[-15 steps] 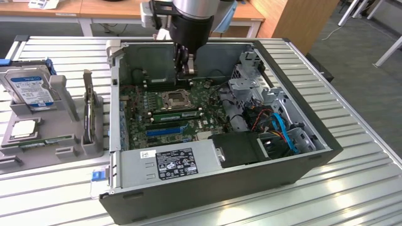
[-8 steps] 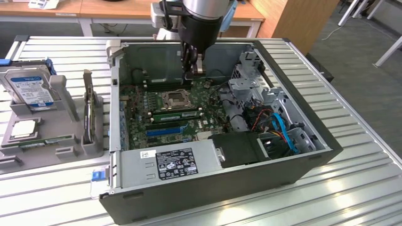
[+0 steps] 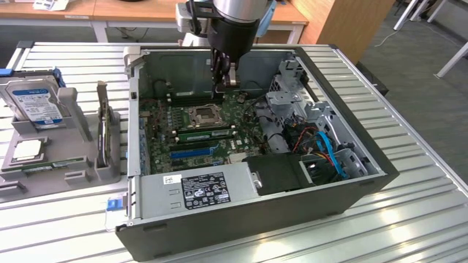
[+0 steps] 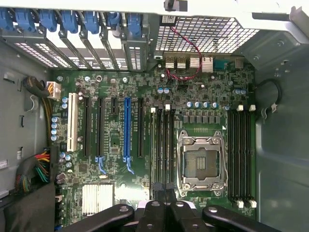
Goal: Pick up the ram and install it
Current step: 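Press down the ram until it locks into place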
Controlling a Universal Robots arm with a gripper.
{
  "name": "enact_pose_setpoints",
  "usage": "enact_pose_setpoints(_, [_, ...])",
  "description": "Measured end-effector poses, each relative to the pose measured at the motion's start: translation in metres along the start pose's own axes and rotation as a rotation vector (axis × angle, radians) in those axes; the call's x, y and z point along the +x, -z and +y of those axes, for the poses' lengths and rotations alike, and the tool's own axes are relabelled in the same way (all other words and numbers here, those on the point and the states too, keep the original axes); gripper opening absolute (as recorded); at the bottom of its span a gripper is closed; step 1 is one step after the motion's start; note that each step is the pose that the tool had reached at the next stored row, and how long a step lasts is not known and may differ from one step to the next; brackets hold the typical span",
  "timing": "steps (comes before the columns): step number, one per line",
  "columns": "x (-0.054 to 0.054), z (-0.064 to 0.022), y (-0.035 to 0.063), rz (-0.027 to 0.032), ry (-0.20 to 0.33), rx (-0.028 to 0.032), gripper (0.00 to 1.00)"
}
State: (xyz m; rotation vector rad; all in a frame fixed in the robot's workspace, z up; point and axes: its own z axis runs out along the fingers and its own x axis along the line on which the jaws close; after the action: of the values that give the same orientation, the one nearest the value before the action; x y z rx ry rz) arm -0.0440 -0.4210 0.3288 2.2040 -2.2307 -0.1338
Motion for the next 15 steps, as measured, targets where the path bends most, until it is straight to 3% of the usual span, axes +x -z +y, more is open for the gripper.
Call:
enact_pose_setpoints(7, [0.0, 0.0, 0.0, -0.0003, -0.005, 0.0003, 0.1])
enact_pose_setpoints(15, [0.0, 0.0, 0.0, -0.0035, -0.056, 0.0033, 0.1])
